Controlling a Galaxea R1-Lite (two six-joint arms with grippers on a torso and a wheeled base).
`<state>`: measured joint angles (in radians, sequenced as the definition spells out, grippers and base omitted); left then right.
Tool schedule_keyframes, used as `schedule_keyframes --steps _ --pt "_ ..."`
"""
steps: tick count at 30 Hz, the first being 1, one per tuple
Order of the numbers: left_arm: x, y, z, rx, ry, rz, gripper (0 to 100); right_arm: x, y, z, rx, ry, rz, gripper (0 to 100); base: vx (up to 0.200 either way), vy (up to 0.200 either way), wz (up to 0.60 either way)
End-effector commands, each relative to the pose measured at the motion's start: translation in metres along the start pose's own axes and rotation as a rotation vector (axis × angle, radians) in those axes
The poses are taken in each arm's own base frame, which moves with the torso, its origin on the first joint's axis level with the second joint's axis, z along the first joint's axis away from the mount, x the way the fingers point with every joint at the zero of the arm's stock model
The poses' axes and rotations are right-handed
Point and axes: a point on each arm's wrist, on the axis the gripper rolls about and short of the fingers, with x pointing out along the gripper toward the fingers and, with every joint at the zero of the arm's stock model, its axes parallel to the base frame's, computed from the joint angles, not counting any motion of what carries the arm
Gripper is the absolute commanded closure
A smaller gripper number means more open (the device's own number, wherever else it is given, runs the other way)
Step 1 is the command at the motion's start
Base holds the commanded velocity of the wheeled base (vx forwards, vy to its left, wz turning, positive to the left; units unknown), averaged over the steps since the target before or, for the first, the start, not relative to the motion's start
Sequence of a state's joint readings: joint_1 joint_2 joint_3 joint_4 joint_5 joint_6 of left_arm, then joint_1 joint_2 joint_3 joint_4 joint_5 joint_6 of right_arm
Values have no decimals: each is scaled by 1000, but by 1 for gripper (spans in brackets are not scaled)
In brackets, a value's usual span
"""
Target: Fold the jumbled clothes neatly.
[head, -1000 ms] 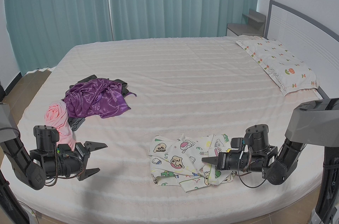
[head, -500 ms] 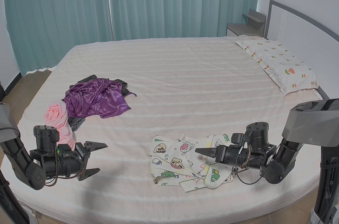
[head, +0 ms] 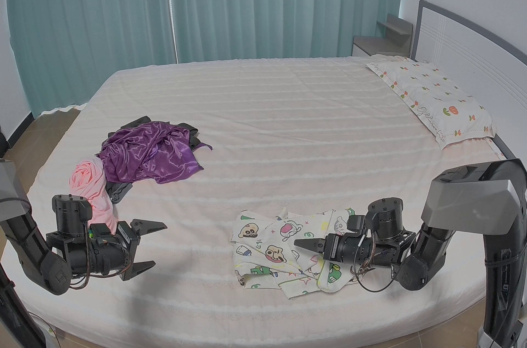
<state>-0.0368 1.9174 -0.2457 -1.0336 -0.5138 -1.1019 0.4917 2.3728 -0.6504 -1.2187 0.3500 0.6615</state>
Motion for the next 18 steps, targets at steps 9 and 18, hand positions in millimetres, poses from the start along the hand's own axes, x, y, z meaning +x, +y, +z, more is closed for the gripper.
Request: schedule_keyframes --steps 9,18 --pt "0 0 0 0 1 1 0 -20 6 3 1 -18 -5 100 0 0 0" --pt "0 1 0 -3 1 2 0 -60 11 25 10 -89 10 100 0 0 0"
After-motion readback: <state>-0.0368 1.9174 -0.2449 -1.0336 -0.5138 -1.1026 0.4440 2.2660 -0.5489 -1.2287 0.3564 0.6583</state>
